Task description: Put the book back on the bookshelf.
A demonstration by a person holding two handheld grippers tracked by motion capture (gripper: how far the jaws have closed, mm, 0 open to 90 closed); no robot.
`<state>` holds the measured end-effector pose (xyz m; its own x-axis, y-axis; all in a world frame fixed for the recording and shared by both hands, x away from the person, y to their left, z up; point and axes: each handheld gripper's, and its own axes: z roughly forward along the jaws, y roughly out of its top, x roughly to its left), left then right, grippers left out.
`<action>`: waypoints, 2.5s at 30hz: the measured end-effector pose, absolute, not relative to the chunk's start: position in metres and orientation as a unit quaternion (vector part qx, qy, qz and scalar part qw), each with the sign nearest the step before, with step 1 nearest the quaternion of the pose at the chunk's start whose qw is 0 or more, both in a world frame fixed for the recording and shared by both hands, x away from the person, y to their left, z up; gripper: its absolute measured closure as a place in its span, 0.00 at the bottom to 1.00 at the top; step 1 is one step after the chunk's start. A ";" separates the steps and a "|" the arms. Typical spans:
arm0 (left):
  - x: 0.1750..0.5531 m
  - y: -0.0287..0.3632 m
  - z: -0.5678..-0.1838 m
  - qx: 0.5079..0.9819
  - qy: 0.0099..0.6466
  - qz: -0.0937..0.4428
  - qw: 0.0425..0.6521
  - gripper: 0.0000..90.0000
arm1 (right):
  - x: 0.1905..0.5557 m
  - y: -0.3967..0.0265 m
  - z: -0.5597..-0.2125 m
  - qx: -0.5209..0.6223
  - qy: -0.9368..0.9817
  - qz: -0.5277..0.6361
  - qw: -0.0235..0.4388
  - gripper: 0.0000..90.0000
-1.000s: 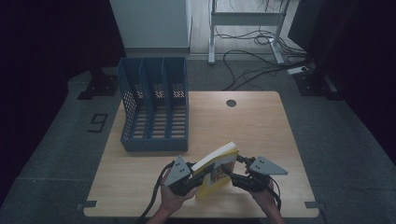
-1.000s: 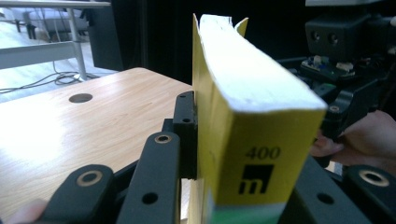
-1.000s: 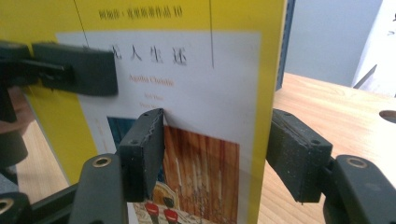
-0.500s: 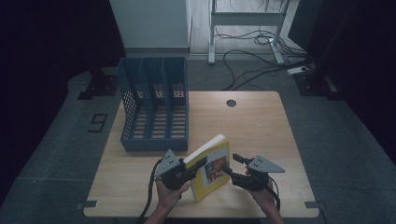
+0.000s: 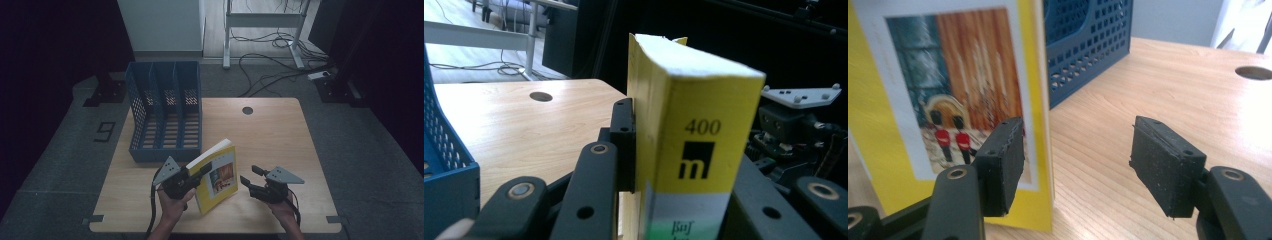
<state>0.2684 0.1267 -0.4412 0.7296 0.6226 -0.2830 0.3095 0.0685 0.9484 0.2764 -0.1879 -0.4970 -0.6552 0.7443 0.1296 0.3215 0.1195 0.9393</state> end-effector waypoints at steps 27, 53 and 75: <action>0.269 0.138 -0.432 0.654 0.358 0.125 0.655 0.84 | 0.287 -0.190 -0.523 0.407 0.748 0.490 0.187 0.40; 0.273 0.152 -0.402 0.630 0.364 0.137 0.673 0.83 | 0.294 -0.197 -0.538 0.445 0.754 0.449 0.179 0.39; 0.285 0.167 -0.380 0.609 0.380 0.170 0.675 0.84 | 0.299 -0.198 -0.553 0.472 0.763 0.398 0.191 0.37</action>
